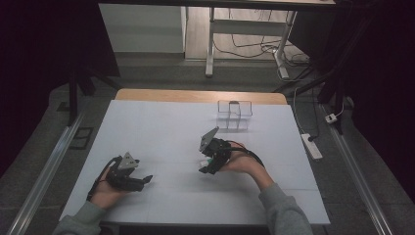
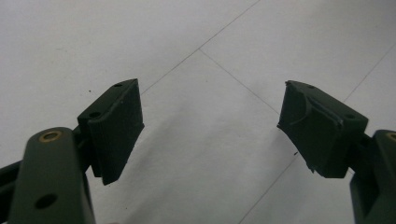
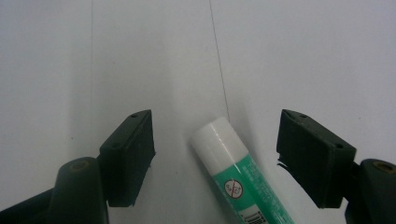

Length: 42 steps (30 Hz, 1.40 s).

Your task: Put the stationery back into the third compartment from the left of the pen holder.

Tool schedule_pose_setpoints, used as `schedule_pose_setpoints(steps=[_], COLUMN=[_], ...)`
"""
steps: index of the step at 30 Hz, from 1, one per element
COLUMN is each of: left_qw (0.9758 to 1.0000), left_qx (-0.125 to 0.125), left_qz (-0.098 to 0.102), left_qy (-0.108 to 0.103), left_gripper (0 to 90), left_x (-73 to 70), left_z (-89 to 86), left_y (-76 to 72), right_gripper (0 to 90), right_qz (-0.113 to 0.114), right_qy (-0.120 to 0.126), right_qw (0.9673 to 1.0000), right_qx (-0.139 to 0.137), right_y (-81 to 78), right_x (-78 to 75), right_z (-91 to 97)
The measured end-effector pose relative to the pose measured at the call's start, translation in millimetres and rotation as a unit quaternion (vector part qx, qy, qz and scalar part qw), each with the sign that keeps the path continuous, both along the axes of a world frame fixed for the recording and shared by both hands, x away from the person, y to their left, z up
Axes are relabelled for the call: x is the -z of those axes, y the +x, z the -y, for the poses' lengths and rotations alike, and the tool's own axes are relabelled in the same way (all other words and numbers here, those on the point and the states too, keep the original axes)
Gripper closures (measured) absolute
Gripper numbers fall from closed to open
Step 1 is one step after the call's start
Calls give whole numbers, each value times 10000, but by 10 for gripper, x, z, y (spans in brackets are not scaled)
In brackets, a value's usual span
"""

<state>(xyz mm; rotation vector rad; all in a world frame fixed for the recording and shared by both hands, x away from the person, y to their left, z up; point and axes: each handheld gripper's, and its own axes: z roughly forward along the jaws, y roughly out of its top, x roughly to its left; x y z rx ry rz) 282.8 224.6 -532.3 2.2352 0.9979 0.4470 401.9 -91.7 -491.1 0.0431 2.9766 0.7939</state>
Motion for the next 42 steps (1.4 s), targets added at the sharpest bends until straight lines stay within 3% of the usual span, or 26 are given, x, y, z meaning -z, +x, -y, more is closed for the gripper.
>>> schedule_pose_setpoints(steps=[8,16,18,19,20,22,30,37,41,42], left_qw=[10000,10000,10000,10000,10000,10000,10000,10000,10000,10000], left_qx=[21,16,16,17,21,24,23,-16,-49,-57], left_qz=[-23,-30,-32,-38,-42,-42,-57,-52,1,5], left_qy=[4,12,14,18,21,25,39,45,14,17], left_gripper=[212,212,212,212,212,212,213,216,222,223], left_x=[6,9,10,12,13,14,19,21,13,12], left_z=[1,4,3,4,4,5,8,4,-8,-10], left_y=[2,4,5,6,7,7,8,7,4,4], right_gripper=[309,397,413,421,428,434,503,636,643,644], right_qz=[38,188,228,145,268,144,26,-99,-13,146], right_qy=[-180,-546,-573,-579,-600,-605,-578,-535,-547,-595], right_qw=[9998,9983,9980,9981,9978,9980,9981,9979,9976,9975], right_qx=[-65,-116,-125,-122,-102,-125,-214,-354,-423,-342], right_y=[12,12,18,24,30,46,76,70,42,22], right_x=[44,115,123,135,136,149,153,153,148,133], right_z=[22,-1,-2,-3,-2,-4,0,18,11,12])
